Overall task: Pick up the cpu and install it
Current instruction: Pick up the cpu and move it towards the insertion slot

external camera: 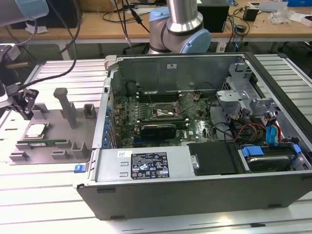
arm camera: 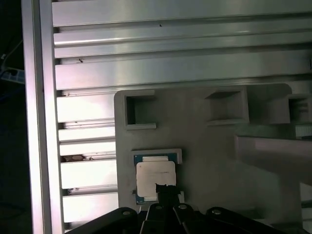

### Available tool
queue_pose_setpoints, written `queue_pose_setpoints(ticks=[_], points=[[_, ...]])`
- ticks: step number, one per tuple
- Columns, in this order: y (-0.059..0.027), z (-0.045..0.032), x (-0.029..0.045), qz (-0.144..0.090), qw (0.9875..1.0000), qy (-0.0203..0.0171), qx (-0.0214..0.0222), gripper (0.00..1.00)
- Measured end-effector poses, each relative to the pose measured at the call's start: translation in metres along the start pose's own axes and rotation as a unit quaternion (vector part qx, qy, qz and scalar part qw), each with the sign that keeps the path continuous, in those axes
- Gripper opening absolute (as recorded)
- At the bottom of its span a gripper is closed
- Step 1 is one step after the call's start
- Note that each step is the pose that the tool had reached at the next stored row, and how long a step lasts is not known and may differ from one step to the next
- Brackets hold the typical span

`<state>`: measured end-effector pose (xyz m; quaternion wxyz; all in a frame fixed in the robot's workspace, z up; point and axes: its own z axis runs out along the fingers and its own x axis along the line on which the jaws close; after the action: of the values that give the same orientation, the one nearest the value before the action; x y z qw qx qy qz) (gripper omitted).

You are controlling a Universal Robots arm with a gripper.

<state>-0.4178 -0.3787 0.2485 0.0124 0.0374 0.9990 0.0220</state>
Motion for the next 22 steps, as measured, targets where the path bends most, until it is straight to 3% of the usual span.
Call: queue_pose_setpoints(ticks=[12,22], points=[[-0.0024,0.0263,0.0005,0.000,1.0000,0.0000,-0.0001,0.11],[-0.0062,0.0376,0.0022,0.000,1.0000,0.0000,0.0000,0.11]])
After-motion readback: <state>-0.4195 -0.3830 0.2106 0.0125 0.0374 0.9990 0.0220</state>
